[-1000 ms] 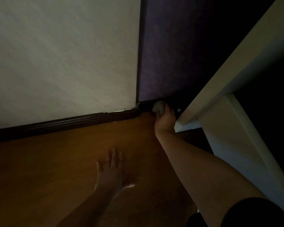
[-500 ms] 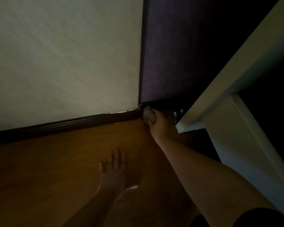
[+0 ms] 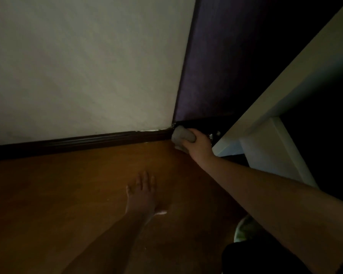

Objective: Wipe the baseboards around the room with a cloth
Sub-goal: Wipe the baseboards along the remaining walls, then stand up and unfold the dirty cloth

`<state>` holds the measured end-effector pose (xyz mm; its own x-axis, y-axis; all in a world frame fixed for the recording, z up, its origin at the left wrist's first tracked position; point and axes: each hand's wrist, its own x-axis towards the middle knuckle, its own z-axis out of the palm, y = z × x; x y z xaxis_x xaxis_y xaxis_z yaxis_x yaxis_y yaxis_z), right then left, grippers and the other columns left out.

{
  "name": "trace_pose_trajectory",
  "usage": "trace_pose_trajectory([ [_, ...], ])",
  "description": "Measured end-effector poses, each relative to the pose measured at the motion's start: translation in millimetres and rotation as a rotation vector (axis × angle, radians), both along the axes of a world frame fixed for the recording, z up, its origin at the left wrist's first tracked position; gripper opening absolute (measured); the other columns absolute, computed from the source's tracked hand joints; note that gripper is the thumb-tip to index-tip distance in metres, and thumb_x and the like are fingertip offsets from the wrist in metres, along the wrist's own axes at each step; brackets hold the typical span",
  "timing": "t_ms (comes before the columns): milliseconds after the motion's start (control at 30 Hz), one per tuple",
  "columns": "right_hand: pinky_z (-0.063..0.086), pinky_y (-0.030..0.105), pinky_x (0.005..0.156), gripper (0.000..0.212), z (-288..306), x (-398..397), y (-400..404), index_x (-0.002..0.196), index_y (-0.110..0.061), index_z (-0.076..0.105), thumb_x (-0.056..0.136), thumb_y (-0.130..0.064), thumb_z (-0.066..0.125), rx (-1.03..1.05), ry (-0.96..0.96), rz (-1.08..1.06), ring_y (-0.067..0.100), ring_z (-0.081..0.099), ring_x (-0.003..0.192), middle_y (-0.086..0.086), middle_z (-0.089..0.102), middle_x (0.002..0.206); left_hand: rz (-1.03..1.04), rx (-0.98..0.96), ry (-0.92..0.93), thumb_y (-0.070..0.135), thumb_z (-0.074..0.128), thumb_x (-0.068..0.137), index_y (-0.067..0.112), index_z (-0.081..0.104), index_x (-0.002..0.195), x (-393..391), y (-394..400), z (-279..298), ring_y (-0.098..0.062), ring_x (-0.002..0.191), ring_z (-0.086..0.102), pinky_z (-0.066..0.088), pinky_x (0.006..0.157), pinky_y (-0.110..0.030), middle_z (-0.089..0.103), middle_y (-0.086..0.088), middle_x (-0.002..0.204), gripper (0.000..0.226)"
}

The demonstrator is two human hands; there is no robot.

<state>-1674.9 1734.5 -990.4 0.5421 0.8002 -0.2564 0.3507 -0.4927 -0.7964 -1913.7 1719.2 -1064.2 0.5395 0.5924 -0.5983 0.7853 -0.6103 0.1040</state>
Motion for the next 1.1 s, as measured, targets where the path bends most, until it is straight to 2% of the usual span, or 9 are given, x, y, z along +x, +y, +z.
trace_pose_trajectory([
  [133,0.05,0.03,0.092,0.037,66.2,-20.1,-26.2,0.128,-0.022,0.059,0.092,-0.021,0.067,0.033,-0.058,0.333,0.01,0.059,0.106,-0.005,0.063,0.116,-0.055,-0.064,-0.008,0.077,0.059,0.077,0.02,-0.018,0.156,-6.8,5.0,15.1,-0.04,0.148,-0.023,0.001,0.116,-0.067,-0.033,-0.016,0.158,0.124],
  [267,0.051,0.029,0.094,0.043,146.5,-37.0,-36.9,0.131,-0.018,0.059,0.09,-0.022,0.071,0.108,-0.14,0.405,0.008,0.059,0.109,-0.003,0.062,0.122,-0.01,-0.141,-0.095,0.072,0.053,0.086,0.025,-0.007,0.159,-26.4,29.7,51.8,-0.034,0.152,-0.005,0.013,0.12,-0.053,-0.016,-0.01,0.165,0.105],
  [433,0.048,0.012,0.079,0.041,237.3,-46.6,-54.4,0.124,-0.032,0.055,0.088,-0.03,0.073,0.12,-0.242,0.555,-0.005,0.058,0.1,-0.017,0.059,0.111,0.216,-0.193,-0.35,0.062,0.052,0.093,0.029,0.009,0.159,-27.3,72.3,133.6,-0.028,0.139,0.04,0.042,0.108,-0.042,0.025,-0.007,0.162,0.086],
  [600,0.045,0.012,0.075,0.036,285.3,-45.6,-80.2,0.113,-0.036,0.053,0.084,-0.036,0.073,0.036,-0.297,0.545,-0.005,0.057,0.095,-0.019,0.059,0.104,0.51,-0.353,-0.732,0.071,0.031,0.084,0.035,0.039,0.149,-16.7,69.2,218.1,-0.018,0.124,0.054,0.045,0.092,-0.031,0.05,0.007,0.145,0.074],
  [667,0.044,0.011,0.073,0.034,301.7,-37.2,-88.1,0.107,-0.041,0.053,0.08,-0.042,0.073,0.039,-0.342,0.552,-0.005,0.058,0.093,-0.021,0.06,0.098,0.548,-0.435,-0.842,0.073,0.025,0.083,0.045,0.042,0.142,-13.4,57.9,241.9,-0.007,0.12,0.05,0.043,0.088,-0.025,0.048,0.021,0.134,0.067],
  [733,0.044,0.011,0.071,0.033,309.0,-25.0,-93.2,0.104,-0.041,0.052,0.077,-0.048,0.07,0.045,-0.349,0.53,-0.004,0.059,0.09,-0.022,0.059,0.095,0.522,-0.522,-0.865,0.076,0.023,0.083,0.052,0.044,0.136,-7.8,50.0,255.7,-0.001,0.119,0.046,0.04,0.089,-0.021,0.046,0.025,0.131,0.062],
  [867,0.045,0.013,0.071,0.033,287.0,-8.2,-93.5,0.102,-0.038,0.051,0.073,-0.044,0.064,0.034,-0.199,0.476,0.0,0.058,0.088,-0.017,0.058,0.096,0.66,-0.739,-0.916,0.087,0.027,0.077,0.051,0.057,0.129,6.6,32.8,269.2,-0.009,0.125,0.055,0.042,0.109,-0.04,0.061,0.016,0.134,0.07],
  [967,0.042,0.005,0.071,0.036,262.1,-15.1,-90.9,0.104,-0.045,0.042,0.075,-0.043,0.063,-0.017,-0.092,0.572,-0.008,0.052,0.096,-0.027,0.047,0.104,0.789,-0.878,-0.953,0.093,0.035,0.069,0.056,0.066,0.11,19.1,20.8,280.3,0.002,0.108,0.064,0.053,0.089,-0.02,0.069,0.024,0.114,0.063],
  [1100,0.042,0.002,0.073,0.043,237.4,-21.8,-93.4,0.106,-0.053,0.037,0.084,-0.036,0.07,-0.105,0.029,0.675,-0.013,0.049,0.1,-0.031,0.042,0.107,0.773,-0.729,-0.757,0.099,0.034,0.062,0.065,0.061,0.091,32.1,3.9,281.9,0.01,0.081,0.064,0.05,0.067,-0.012,0.067,0.033,0.088,0.052],
])
